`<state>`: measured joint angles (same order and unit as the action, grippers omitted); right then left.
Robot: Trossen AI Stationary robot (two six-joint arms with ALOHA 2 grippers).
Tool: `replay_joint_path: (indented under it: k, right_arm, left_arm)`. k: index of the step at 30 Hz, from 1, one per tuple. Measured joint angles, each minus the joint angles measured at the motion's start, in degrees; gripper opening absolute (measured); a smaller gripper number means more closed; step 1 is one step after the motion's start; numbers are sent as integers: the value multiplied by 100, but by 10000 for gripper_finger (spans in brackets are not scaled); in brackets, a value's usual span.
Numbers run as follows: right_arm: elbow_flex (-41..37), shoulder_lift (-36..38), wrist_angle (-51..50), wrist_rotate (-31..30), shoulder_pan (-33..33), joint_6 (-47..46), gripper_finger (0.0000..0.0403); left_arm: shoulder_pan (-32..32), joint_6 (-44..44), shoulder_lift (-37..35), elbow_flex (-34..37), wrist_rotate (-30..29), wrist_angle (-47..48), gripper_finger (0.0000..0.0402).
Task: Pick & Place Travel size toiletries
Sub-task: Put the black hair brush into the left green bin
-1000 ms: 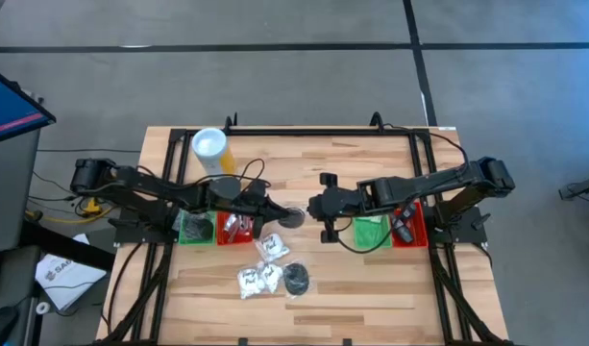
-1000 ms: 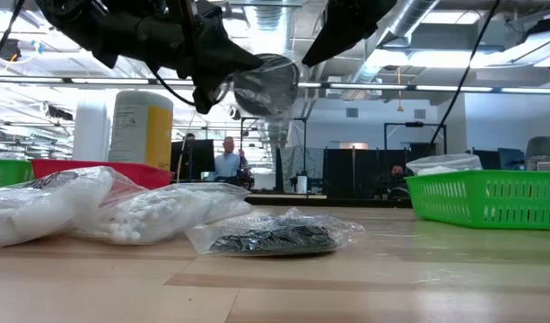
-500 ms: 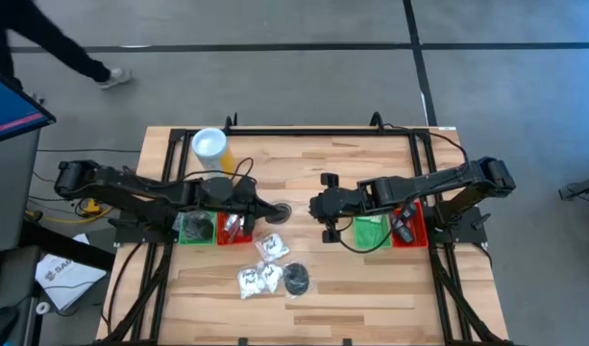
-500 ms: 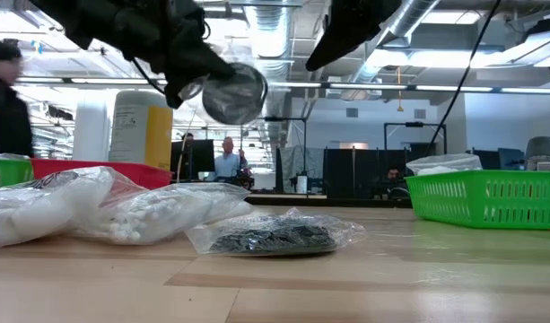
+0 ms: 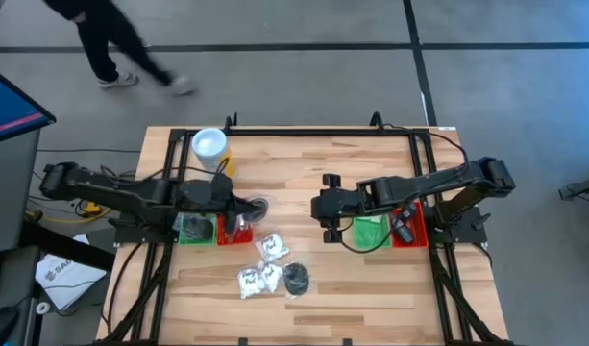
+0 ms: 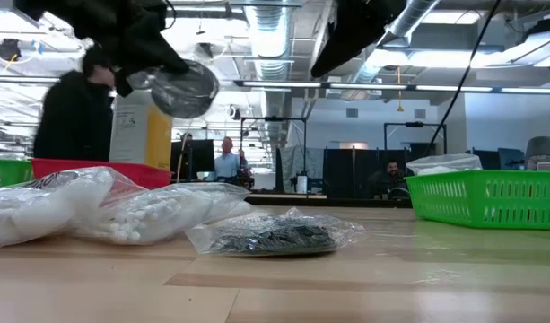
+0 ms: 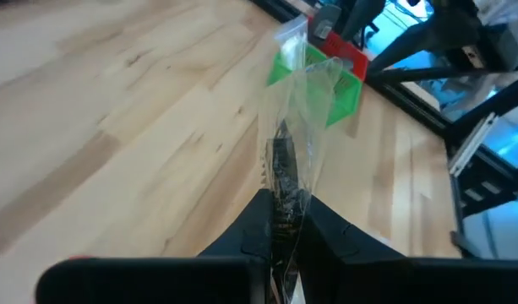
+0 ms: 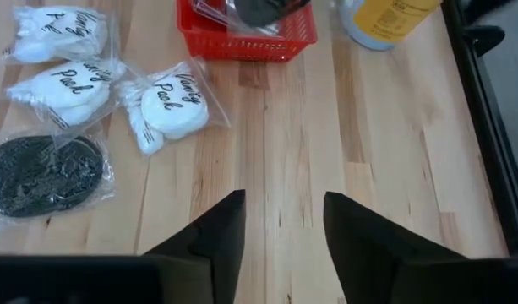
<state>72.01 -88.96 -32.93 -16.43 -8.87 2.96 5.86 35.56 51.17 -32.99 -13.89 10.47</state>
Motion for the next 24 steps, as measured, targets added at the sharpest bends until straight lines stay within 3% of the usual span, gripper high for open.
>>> replay_joint_path:
  k: [16, 24]
  right_arm:
    - [0, -77, -9, 2, 0, 1, 138]
    - [-9, -77, -71, 2, 0, 0, 134]
  left_arm:
    - [170, 1335, -979, -16, 81, 1750, 21]
    - [311, 1801, -1144, -691, 55, 3120, 21]
